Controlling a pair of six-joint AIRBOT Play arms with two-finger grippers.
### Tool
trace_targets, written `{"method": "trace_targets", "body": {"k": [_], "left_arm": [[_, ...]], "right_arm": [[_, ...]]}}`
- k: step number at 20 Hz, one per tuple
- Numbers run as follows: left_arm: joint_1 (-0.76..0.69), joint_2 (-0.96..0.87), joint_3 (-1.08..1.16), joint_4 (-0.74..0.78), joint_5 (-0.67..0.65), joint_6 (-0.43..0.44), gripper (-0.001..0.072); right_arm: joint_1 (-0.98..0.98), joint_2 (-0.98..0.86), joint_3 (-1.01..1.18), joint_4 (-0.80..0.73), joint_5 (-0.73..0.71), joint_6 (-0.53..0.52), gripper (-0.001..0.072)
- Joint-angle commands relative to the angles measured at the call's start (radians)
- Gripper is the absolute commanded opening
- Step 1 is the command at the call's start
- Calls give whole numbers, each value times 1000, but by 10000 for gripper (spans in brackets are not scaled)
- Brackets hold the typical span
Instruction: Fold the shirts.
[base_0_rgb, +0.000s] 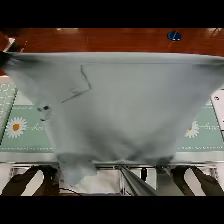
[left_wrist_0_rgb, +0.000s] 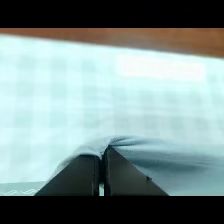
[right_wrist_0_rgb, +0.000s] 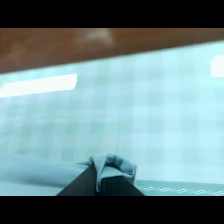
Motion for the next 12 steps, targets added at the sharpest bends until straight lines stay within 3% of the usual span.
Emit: {"method": "trace_targets", "body": {"k": [1, 6, 12], "left_arm": [[-62, -268, -47, -42, 172, -2, 19], [-125, -606, 59, -105, 357, -61, 19], [-140, -820, 213, -109, 303, -94, 19]], "right_arm": [[64, -294, -61, 112, -109, -108, 23], [171, -761, 155, 116, -267, -58, 23], [206, -1056, 385, 117, -254, 24, 23]]}}
